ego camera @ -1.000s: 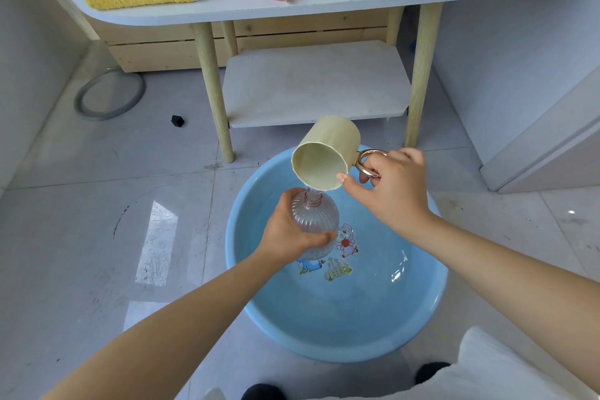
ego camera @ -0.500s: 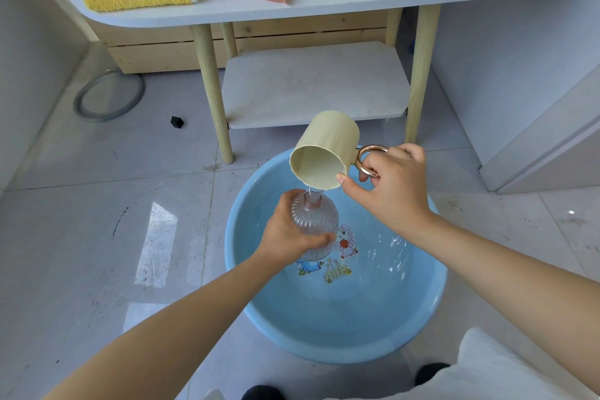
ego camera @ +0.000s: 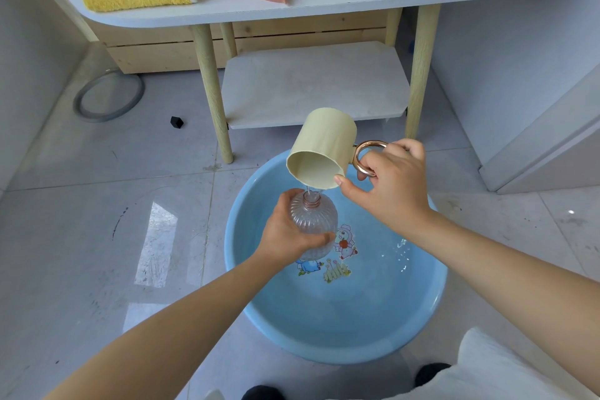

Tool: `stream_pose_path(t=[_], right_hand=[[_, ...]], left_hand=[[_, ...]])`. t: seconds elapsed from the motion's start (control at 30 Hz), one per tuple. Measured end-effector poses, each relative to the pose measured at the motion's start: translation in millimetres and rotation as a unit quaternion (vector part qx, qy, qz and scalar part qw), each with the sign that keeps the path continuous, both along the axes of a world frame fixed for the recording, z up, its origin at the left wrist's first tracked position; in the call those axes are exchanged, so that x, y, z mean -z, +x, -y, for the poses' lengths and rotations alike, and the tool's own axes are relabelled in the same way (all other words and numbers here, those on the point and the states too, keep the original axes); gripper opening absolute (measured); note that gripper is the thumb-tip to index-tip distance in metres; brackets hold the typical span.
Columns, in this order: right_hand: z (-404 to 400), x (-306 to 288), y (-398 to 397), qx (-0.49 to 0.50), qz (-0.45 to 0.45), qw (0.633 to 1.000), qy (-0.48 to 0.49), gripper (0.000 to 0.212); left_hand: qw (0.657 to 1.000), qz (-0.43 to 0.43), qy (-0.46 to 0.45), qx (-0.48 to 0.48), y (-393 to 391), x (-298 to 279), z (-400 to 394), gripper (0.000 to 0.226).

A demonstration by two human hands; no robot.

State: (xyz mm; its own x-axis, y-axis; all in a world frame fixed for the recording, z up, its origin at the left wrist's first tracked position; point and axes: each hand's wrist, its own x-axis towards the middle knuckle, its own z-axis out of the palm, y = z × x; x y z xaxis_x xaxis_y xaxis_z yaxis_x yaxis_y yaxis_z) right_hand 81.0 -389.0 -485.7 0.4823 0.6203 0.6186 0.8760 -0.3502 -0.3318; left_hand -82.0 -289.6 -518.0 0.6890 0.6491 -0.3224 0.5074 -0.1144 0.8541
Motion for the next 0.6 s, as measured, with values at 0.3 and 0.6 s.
stream_pose_path(t=[0.3,0.6], right_hand=[[-2.0,0.7,2.5,-0.012,0.045,0.999,0.008,0.045],[-3.9,-1.8,2.2,-0.033,0.086,0.996,0.023,0.045]], left_hand=[[1.000,-0.002,0.003,0.001,0.7,0.5,-0.5,0.078],[1.000,0.002,0.001,-0.001,1.2,0.5,-1.0,0.078]])
